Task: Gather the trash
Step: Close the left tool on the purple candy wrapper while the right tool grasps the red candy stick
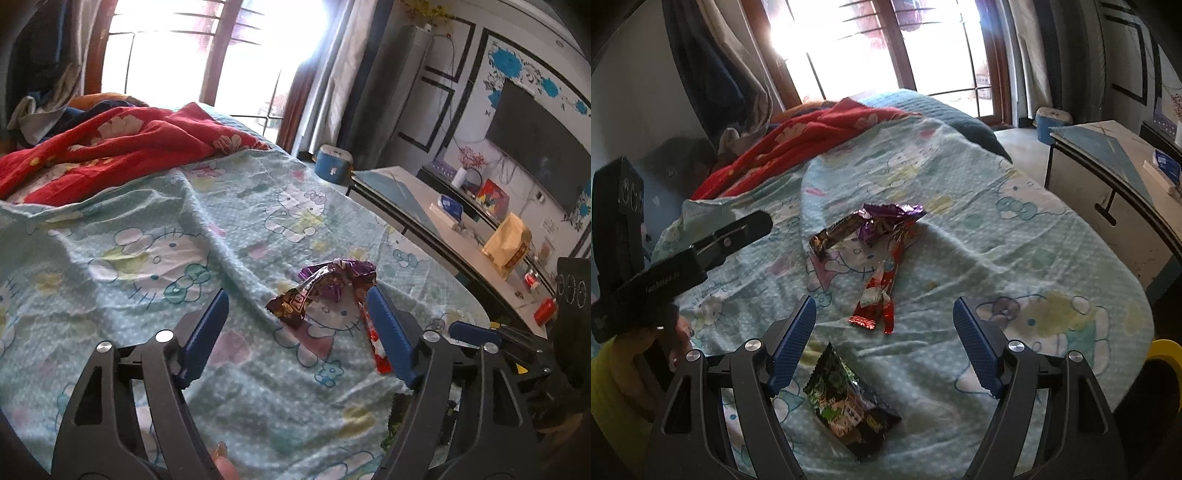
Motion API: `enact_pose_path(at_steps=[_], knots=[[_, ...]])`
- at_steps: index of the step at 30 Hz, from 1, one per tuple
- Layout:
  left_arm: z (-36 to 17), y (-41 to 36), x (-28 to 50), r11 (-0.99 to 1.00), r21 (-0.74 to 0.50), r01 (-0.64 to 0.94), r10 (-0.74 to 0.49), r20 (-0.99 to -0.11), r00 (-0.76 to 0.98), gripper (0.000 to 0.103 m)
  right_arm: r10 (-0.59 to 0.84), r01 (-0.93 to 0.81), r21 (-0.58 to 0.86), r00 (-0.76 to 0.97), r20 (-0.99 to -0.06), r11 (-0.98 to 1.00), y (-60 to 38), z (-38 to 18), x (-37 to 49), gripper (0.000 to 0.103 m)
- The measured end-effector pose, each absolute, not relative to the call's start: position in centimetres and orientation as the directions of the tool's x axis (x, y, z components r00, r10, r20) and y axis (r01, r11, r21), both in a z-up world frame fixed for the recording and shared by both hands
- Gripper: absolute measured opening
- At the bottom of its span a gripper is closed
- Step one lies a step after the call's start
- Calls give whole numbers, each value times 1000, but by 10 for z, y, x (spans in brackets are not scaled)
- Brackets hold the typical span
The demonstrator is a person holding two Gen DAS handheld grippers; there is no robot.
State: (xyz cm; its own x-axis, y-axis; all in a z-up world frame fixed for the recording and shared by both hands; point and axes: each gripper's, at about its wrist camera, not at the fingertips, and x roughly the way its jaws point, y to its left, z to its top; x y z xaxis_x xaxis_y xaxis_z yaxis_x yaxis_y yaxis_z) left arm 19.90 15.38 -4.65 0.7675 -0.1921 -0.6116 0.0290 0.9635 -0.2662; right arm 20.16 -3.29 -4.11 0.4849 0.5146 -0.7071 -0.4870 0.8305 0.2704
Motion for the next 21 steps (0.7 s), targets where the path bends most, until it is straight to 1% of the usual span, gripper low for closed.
enact_pose_path(at_steps=[1, 3, 6, 8, 13, 16, 18, 19, 20, 21], knots=[[-48, 154, 203, 964, -265, 37, -199, -617, 761, 64, 514, -488, 271, 478, -713, 830, -30, -44, 204, 74], [-50, 153, 210, 962, -269, 49, -214, -627, 749, 60, 511, -488, 273, 462, -725, 829, -26, -49, 209, 68], [-55, 150, 222, 958, -276, 76, -243, -645, 725, 56, 514, -488, 284, 440, -736, 825, -21, -55, 216, 65], [-59, 148, 230, 957, -277, 89, -256, -659, 707, 55, 519, -486, 298, 422, -744, 822, -17, -60, 221, 59], [-70, 144, 247, 953, -281, 117, -285, -688, 667, 53, 525, -473, 324, 391, -756, 819, -11, -70, 233, 50], [-77, 138, 255, 954, -272, 127, -288, -705, 648, 52, 530, -455, 349, 370, -763, 819, -12, -76, 238, 41], [-84, 135, 261, 955, -265, 136, -289, -720, 631, 51, 521, -447, 344, 370, -769, 825, -13, -79, 238, 30], [-86, 133, 263, 956, -258, 138, -286, -728, 623, 51, 518, -446, 341, 373, -770, 828, -15, -80, 238, 27], [-90, 131, 265, 959, -247, 138, -279, -739, 614, 49, 517, -444, 341, 376, -769, 829, -17, -81, 238, 21], [-94, 130, 266, 962, -239, 134, -270, -748, 606, 44, 514, -442, 338, 378, -770, 831, -19, -82, 238, 17]])
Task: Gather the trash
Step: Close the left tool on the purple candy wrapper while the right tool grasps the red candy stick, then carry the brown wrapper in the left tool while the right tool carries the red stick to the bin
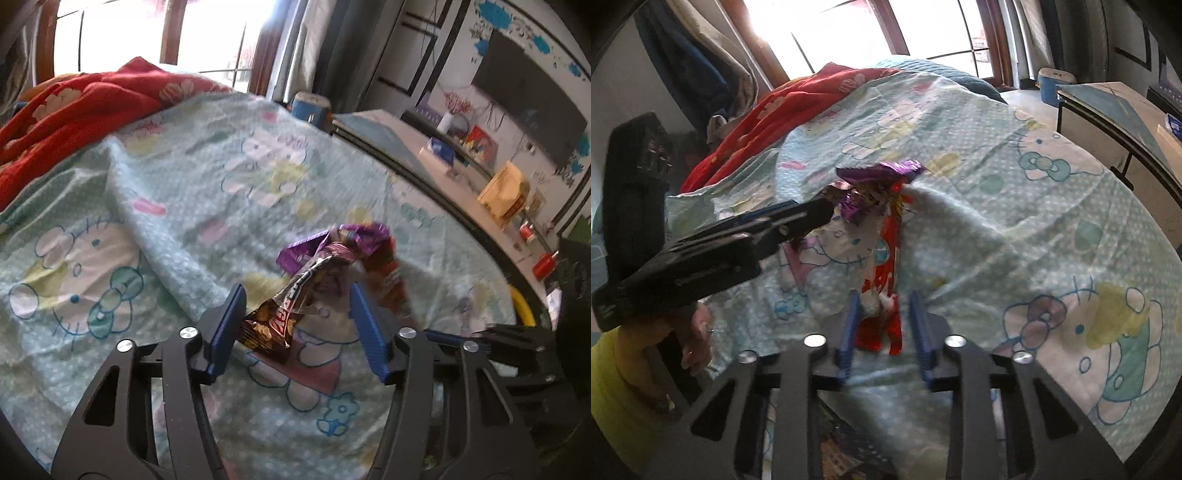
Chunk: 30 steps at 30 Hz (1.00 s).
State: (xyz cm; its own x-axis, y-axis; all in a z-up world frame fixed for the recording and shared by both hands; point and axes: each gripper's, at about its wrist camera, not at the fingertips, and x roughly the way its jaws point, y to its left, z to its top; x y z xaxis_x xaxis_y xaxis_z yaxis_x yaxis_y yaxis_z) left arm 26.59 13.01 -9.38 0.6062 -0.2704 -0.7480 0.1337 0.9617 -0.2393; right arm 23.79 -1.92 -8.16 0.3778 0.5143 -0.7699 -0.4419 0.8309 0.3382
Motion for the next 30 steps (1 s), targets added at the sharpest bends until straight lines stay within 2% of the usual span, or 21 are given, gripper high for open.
enact_pose_path(at_steps=[4, 11, 30], knots=[[-97, 131, 265, 962, -244, 121, -266, -750, 606, 37, 507, -434, 331, 391, -769, 838, -30, -83, 233, 13], [-100, 136, 253, 961, -263, 89, -263, -755, 601, 5, 497, -404, 336, 412, -764, 851, -49, -83, 224, 12], [-69, 123, 200, 932, -357, 68, -303, -662, 685, 4, 493, -384, 335, 466, -734, 861, -79, -66, 208, 10]])
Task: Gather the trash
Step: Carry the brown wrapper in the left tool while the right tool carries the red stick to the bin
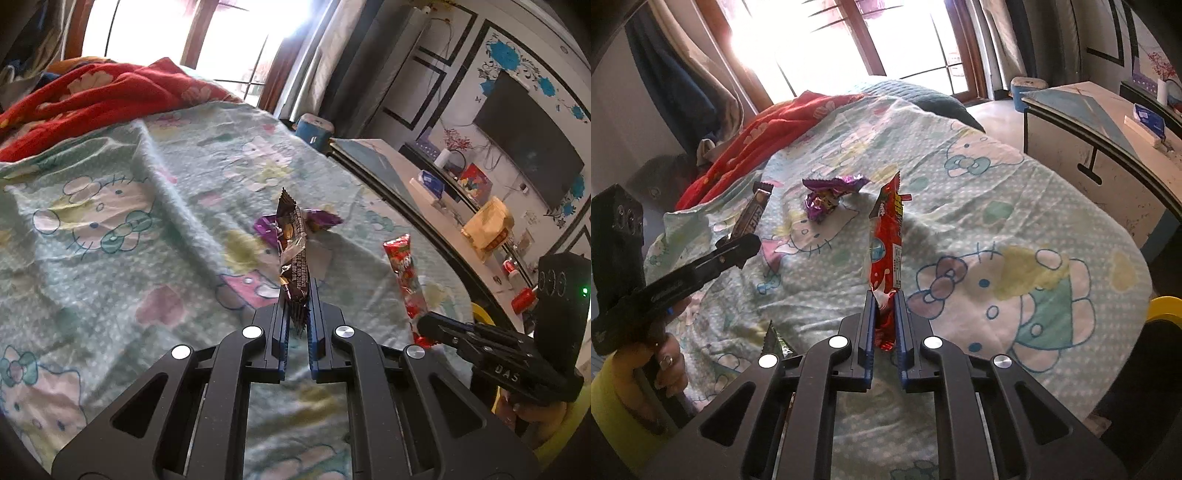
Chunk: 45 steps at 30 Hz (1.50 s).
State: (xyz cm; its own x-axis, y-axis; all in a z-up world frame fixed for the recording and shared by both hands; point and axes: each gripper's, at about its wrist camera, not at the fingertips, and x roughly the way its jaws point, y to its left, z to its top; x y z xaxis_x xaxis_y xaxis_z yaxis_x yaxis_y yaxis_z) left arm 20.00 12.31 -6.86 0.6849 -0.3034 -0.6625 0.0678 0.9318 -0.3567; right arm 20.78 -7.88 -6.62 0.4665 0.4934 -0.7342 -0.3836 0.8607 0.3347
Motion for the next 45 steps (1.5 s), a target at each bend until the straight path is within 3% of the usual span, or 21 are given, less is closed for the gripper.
enact_pose_path(at_steps=[27, 45], knots=[[-24, 63, 174, 920, -347, 183, -363, -578, 731, 4, 485, -322, 362, 564, -668, 875, -141, -30, 181, 10], [-19, -1, 166, 896, -310, 319, -444, -577, 686, 4, 405, -233, 339, 653, -641, 912, -206, -15, 168, 10]])
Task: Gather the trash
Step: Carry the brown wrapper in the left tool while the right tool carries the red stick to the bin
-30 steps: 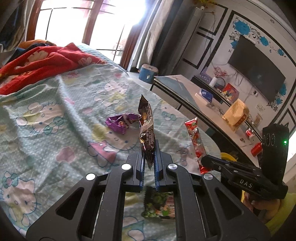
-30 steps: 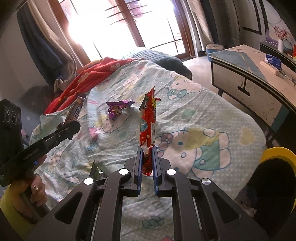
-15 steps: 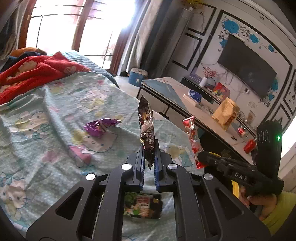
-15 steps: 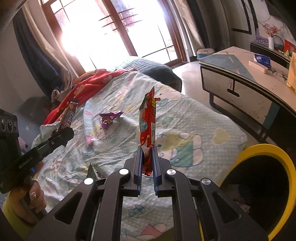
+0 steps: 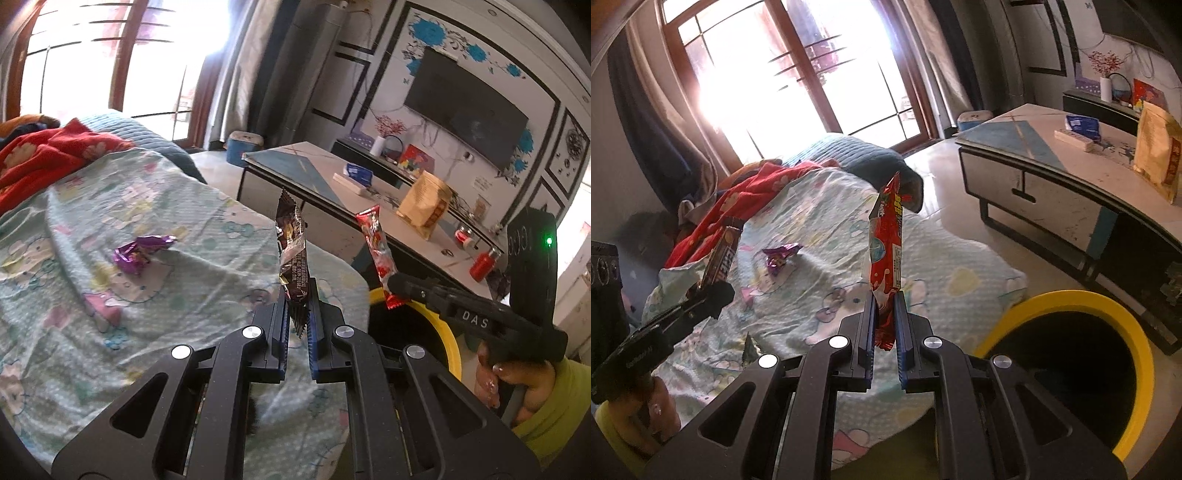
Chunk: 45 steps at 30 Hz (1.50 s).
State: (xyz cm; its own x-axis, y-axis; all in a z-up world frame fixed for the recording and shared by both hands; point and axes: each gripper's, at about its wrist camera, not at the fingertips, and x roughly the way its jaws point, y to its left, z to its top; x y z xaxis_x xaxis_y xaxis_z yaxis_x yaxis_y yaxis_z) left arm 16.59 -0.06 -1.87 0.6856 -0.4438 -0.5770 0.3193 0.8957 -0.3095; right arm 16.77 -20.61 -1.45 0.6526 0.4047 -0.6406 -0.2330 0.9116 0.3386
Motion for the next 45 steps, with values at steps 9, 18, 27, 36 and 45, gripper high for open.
enact_pose_path(at_steps=[9, 18, 27, 36, 45], knots=[[-23, -33, 161, 875, -289, 389, -483, -591, 646, 4, 358, -180, 328, 680, -640, 928, -238, -12, 155, 10], [-34, -80, 151, 837, -266, 477, -529, -614, 585, 4, 310, -116, 323, 691, -653, 939, -272, -19, 142, 10], [-52, -120, 138, 802, -250, 542, -557, -642, 527, 4, 260, -49, 314, 687, -678, 948, -306, -31, 130, 10], [-76, -157, 126, 757, -250, 604, -578, -688, 438, 4, 224, 14, 310, 657, -719, 951, -334, -49, 124, 10], [-95, -184, 127, 728, -269, 631, -586, -721, 370, 4, 203, 78, 310, 603, -772, 947, -355, -71, 121, 11]])
